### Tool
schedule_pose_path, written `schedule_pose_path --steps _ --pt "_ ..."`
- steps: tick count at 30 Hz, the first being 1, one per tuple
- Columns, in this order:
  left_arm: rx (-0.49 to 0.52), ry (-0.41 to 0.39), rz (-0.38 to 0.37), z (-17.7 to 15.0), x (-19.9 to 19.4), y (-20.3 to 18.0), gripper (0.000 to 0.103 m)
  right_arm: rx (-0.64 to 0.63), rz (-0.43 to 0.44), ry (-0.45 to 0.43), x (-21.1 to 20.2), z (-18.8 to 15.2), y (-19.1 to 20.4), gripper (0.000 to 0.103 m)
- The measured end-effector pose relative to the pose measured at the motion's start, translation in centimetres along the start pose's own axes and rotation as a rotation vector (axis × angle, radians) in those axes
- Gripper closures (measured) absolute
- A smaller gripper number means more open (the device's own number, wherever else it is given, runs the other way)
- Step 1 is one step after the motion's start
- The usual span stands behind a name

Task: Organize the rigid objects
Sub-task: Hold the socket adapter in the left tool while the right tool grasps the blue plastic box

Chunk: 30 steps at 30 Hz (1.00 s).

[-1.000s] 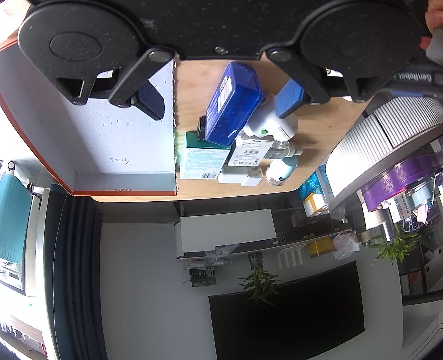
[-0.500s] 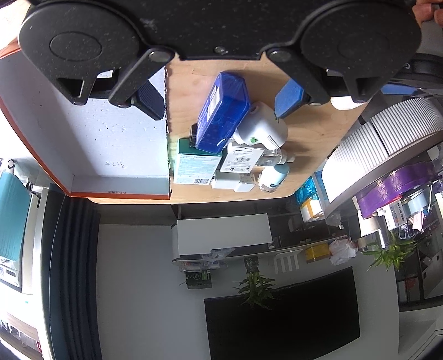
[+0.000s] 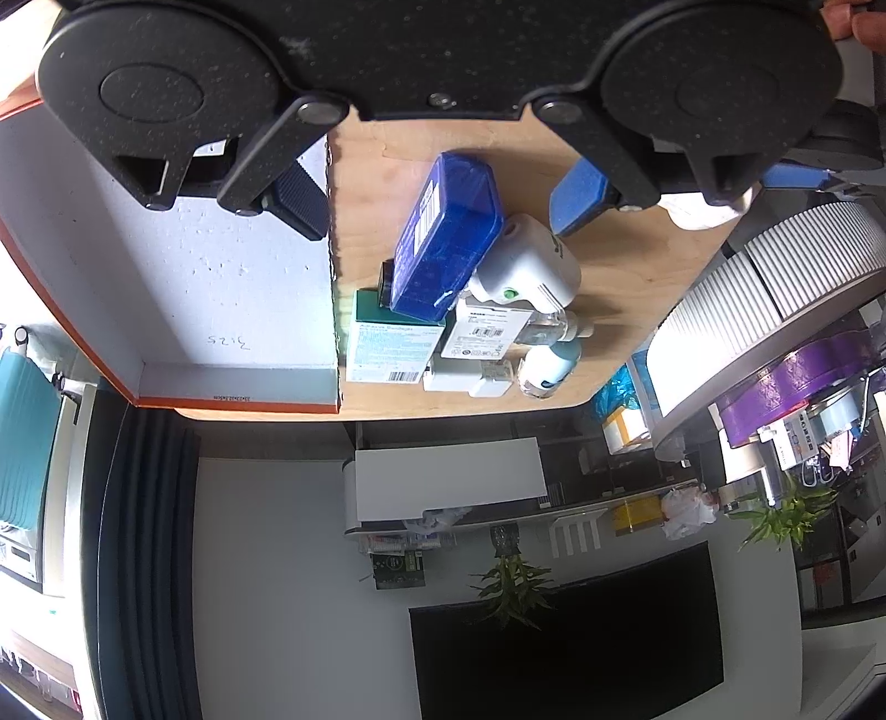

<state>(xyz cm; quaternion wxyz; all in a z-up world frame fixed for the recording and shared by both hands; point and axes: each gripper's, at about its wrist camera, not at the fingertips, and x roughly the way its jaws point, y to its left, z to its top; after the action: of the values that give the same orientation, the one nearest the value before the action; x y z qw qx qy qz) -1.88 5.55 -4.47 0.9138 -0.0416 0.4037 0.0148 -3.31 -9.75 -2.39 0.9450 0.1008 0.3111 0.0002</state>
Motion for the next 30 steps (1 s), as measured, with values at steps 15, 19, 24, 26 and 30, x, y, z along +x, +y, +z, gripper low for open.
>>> schedule_pose_path --steps 15,19,24,26,30 --pt "0.038 0.014 0.01 0.0 2.0 -0.6 0.0 0.008 0.011 -0.046 1.5 -0.5 -0.4 0.001" --pt "0.049 0.017 0.014 0.0 2.9 -0.6 0.0 0.0 0.004 -0.029 2.1 -0.4 -0.1 0.001" --pt "0.116 -0.039 0.015 0.0 3.0 -1.2 0.02 0.02 -0.004 -0.001 3.4 0.3 0.0 0.001" --pt "0.117 -0.051 0.002 -0.2 2.9 -1.2 0.02 0.03 -0.012 0.004 4.2 0.6 0.1 0.001" --pt "0.085 -0.058 -0.031 0.0 2.7 -1.0 0.02 0.071 0.0 0.02 6.0 1.5 -0.1 0.001"
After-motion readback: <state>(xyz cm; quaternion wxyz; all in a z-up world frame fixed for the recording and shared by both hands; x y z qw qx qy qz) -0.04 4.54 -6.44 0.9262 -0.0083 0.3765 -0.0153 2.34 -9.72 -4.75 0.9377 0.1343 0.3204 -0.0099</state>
